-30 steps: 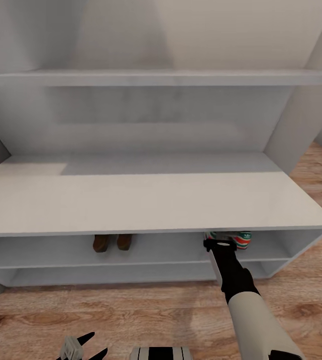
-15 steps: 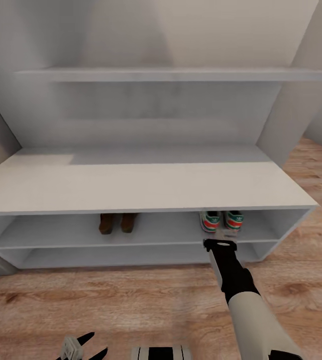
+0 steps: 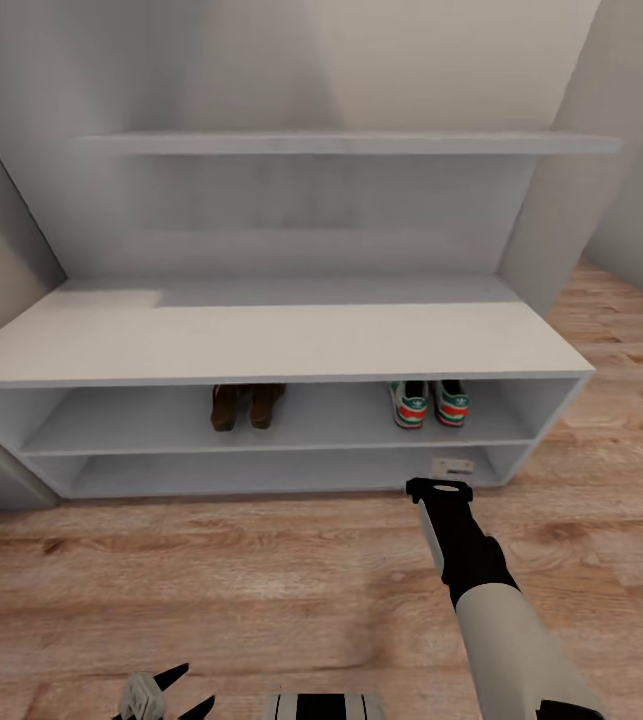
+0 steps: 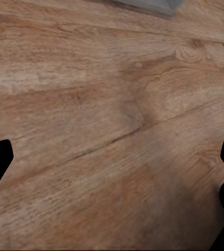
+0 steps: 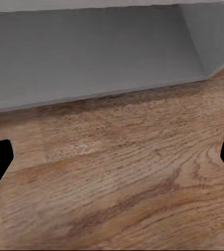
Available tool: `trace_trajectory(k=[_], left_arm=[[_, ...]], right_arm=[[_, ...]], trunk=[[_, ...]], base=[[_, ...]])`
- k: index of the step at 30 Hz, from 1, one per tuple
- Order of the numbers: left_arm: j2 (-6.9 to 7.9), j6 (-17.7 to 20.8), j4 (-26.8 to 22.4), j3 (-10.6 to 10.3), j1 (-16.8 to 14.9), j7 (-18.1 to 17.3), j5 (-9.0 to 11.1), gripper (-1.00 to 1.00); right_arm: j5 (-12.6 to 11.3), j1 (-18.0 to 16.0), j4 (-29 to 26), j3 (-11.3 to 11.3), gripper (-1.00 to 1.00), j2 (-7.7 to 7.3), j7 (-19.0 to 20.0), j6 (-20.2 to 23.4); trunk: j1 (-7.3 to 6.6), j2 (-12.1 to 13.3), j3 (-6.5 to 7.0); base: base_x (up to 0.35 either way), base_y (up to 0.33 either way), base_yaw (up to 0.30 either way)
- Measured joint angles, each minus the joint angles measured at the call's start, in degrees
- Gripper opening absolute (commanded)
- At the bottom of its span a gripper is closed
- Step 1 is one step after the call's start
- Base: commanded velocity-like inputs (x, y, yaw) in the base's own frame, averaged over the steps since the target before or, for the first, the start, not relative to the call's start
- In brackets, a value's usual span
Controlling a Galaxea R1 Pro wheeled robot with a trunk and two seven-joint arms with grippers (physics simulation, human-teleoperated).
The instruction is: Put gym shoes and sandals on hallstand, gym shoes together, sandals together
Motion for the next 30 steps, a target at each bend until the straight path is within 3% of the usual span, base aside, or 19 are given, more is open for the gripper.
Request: trace_trajectory(k=[11,22,30], left_arm=[[0.00,0.1,-0.1,0.4,0.0,0.0,0.0,1.00],[0.36,0.1,-0.2,0.3,0.0,0.1,0.2,1.00],[0.68,0.1,-0.1,0.3,0.0,0.2,0.4,1.00]], right_arm=[[0.0,0.0,0.0,0.1,1.00,0.00,0.1,0.0],[0.0,0.0,0.4,0.0,1.00,0.00,0.2,0.0],[0.0,0.1,0.7,0.0,1.00,0.00,0.3,0.0]], trunk=[[-0.01,0.0,0.00],[-0.04,0.0,0.00],[-0.24,0.1,1.77]], base=[[-0.304,0.000,0.000],[-0.018,0.000,0.000],[0.000,0.000,0.000]])
